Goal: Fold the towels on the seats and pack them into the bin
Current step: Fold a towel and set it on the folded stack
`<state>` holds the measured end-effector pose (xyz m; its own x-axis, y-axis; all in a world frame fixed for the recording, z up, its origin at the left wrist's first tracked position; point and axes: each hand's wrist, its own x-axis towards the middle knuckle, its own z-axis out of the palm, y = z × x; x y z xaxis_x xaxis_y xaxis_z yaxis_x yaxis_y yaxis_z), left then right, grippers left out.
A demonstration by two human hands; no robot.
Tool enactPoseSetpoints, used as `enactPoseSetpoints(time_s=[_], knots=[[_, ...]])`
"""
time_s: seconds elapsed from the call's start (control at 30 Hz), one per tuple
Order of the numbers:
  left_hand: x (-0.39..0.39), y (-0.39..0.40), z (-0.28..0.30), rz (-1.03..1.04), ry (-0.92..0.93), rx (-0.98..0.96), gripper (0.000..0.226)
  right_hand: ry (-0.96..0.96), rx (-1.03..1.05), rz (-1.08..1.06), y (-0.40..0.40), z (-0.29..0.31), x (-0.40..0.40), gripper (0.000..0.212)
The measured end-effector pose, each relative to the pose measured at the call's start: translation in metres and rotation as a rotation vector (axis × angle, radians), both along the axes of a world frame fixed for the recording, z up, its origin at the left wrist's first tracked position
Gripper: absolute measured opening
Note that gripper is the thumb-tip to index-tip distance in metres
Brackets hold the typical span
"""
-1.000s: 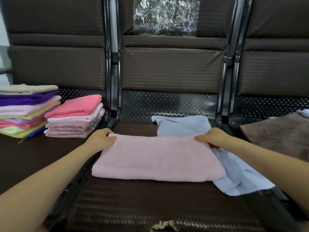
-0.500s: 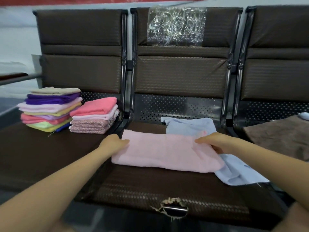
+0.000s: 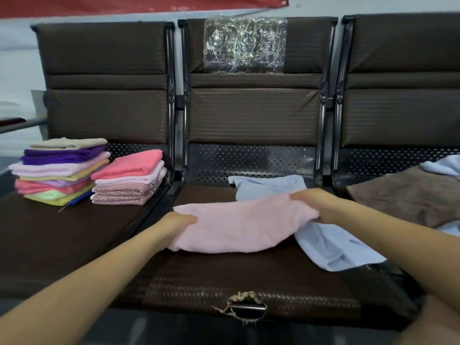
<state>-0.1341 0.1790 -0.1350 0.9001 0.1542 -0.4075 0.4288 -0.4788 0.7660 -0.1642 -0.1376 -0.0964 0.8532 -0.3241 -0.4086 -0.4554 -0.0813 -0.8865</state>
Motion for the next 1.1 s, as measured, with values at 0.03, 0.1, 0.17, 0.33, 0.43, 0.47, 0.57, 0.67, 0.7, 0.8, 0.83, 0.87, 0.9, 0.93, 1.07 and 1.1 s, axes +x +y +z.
enactPoseSetpoints(time_s=[0.03,0.1,0.17,0.33,0.43,0.47,0.57,0.67,0.7,0.8,0.83,0.87,0.9,0.93,1.07,1.1], knots=[[-0.001,-0.001,-0.002,-0.031,0.020,0.000,0.045,-0.029,0.043,-0.040,-0.004,0.005,0.002,0.035],[-0.003,-0.002,-0.007,-0.064,0.065,-0.018,0.047,-0.082,0.051,-0.074,-0.007,0.012,0.007,0.037],[-0.004,-0.003,-0.006,-0.064,0.091,-0.050,0.039,-0.122,0.029,-0.065,-0.004,0.016,0.012,0.038],[-0.004,0.006,0.006,-0.102,-0.073,0.173,0.028,-0.150,-0.091,0.129,0.046,0.028,0.016,0.039],[-0.001,0.011,0.005,-0.098,-0.290,0.195,0.020,-0.150,0.067,0.317,0.083,0.029,0.016,0.031],[0.000,0.007,0.003,-0.097,-0.308,0.133,0.018,-0.137,0.133,0.424,0.094,0.030,0.014,0.026],[0.000,-0.015,-0.001,-0.082,-0.162,-0.168,0.019,-0.097,0.179,0.619,0.110,0.029,0.015,0.023],[0.006,-0.030,-0.007,-0.013,-0.034,-0.260,0.026,-0.083,-0.029,0.577,0.109,0.021,0.017,0.023],[0.008,-0.032,-0.005,0.008,-0.014,-0.287,0.031,-0.078,-0.149,0.559,0.103,0.015,0.017,0.019],[0.016,-0.040,-0.009,0.010,0.042,-0.322,0.070,-0.008,-0.433,0.543,0.077,-0.005,0.017,0.014],[0.016,-0.043,-0.008,-0.003,0.043,-0.289,0.070,0.059,-0.474,0.546,0.070,-0.010,0.017,0.016],[0.016,-0.047,-0.007,-0.007,0.036,-0.250,0.064,0.127,-0.489,0.545,0.063,-0.014,0.017,0.021],[0.018,-0.050,-0.009,-0.004,0.029,-0.213,0.057,0.177,-0.477,0.542,0.059,-0.016,0.017,0.025],[0.020,-0.052,-0.011,-0.004,0.014,-0.201,0.052,0.196,-0.445,0.533,0.057,-0.017,0.018,0.027],[0.022,-0.046,0.006,-0.066,-0.173,-0.084,0.034,0.081,-0.327,0.495,0.064,-0.015,0.024,0.026],[0.021,-0.042,0.012,-0.058,-0.224,-0.064,0.034,0.040,-0.334,0.485,0.067,-0.013,0.025,0.023]])
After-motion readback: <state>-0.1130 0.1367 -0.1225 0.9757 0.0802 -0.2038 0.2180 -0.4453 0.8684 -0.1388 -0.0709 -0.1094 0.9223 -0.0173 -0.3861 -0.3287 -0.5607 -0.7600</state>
